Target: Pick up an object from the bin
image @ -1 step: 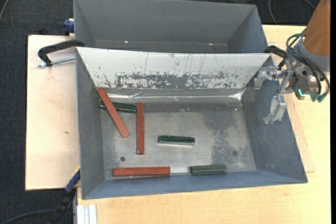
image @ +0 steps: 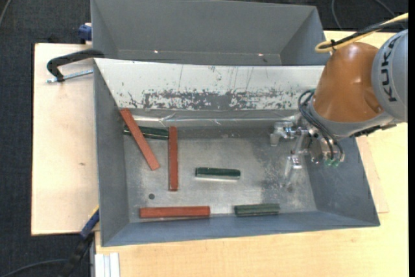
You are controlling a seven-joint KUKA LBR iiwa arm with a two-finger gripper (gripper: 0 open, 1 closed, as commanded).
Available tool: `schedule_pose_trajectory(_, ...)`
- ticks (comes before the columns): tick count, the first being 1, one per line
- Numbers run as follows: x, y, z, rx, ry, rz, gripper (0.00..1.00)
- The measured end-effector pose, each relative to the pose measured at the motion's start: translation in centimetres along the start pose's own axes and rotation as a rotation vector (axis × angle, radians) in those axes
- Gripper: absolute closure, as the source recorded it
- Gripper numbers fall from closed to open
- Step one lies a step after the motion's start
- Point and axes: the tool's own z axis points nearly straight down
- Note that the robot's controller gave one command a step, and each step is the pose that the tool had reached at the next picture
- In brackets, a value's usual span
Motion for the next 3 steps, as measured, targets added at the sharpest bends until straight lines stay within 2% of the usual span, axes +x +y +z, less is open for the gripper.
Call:
schedule_pose_trajectory(1,-0.6,9.8,3.5,-0.001,-0.005,-0.126,0.00)
schedule_pose_trajectory(2,-0.6,9.3,3.4,0.003,-0.007,-0.119,1.00)
schedule_pose_trajectory(3,0.8,8.3,-12.5,0.003,-0.021,-0.092,1.00)
